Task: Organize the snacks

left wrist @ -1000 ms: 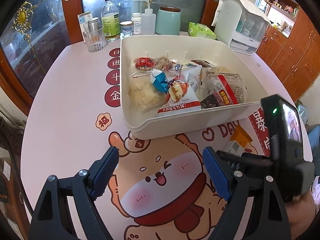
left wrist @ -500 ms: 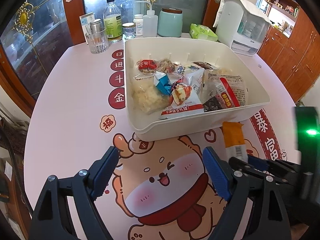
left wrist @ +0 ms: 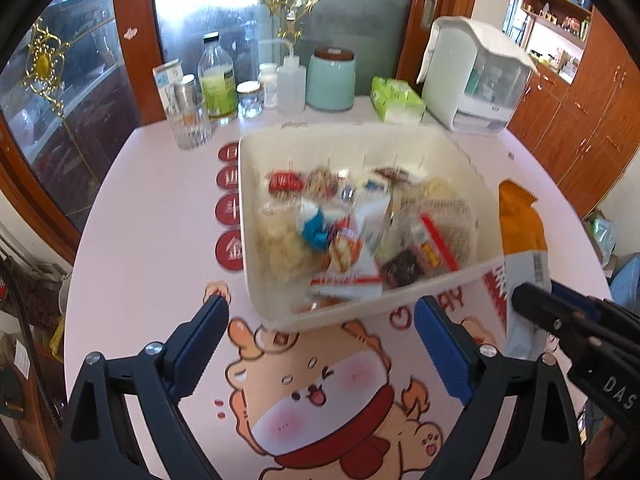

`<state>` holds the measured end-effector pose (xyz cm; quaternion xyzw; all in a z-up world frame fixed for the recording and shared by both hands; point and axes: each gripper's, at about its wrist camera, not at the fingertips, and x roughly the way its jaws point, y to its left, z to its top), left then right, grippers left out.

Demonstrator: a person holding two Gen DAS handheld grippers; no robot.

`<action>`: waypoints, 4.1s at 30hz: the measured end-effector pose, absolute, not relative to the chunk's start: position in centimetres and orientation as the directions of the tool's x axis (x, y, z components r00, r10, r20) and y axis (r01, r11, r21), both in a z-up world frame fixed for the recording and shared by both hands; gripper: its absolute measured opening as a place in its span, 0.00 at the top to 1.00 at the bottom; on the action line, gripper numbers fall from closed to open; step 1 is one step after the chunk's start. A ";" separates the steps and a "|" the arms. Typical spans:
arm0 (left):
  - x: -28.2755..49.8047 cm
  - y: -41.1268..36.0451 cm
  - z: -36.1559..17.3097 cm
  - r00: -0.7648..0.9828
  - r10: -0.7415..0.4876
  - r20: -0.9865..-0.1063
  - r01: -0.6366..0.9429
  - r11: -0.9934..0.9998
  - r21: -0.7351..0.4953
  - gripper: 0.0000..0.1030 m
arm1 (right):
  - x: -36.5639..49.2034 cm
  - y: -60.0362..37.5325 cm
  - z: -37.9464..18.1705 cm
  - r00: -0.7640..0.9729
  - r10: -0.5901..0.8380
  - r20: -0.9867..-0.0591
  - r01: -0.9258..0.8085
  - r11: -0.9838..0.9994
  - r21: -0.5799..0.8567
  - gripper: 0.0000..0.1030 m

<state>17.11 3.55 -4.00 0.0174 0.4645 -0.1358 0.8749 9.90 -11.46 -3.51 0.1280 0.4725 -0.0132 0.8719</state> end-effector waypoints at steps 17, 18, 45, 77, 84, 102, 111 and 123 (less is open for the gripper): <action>24.3 0.3 2.5 0.652 -0.175 -0.738 0.225 0.974 -0.032 0.01 | 17.2 -14.6 4.3 0.724 0.017 -0.690 0.119 0.982 0.149 0.69; 24.8 0.2 2.4 0.652 -0.166 -0.740 0.219 0.975 -0.026 0.01 | 17.8 -14.8 4.3 0.727 0.018 -0.686 0.117 0.982 0.151 0.69; 24.5 -0.7 -1.1 0.585 -0.079 -0.808 0.180 0.983 0.034 0.01 | 20.0 -15.6 -0.1 0.635 0.033 -0.772 0.111 0.985 0.133 0.55; 0.6 -0.3 0.8 0.549 -0.040 -0.835 0.050 0.999 -0.015 0.01 | -1.8 -16.2 1.1 0.587 0.191 -0.787 -0.033 0.977 0.212 0.54; 0.1 -0.6 1.1 0.561 -0.021 -0.828 0.046 0.999 0.006 0.01 | -2.6 -16.6 1.3 0.595 0.182 -0.783 -0.012 0.976 0.218 0.54; 0.1 -0.8 1.5 0.563 -0.002 -0.826 0.044 0.999 0.028 0.01 | -3.1 -16.6 1.7 0.611 0.171 -0.773 -0.008 0.978 0.209 0.54; 0.1 -0.8 1.5 0.563 -0.003 -0.826 0.045 0.999 0.027 0.01 | -3.0 -16.6 1.6 0.609 0.172 -0.774 -0.009 0.978 0.210 0.54; 0.1 -0.9 1.4 0.560 -0.004 -0.828 0.045 0.999 0.026 0.01 | -3.0 -16.6 1.5 0.608 0.172 -0.775 -0.006 0.977 0.212 0.54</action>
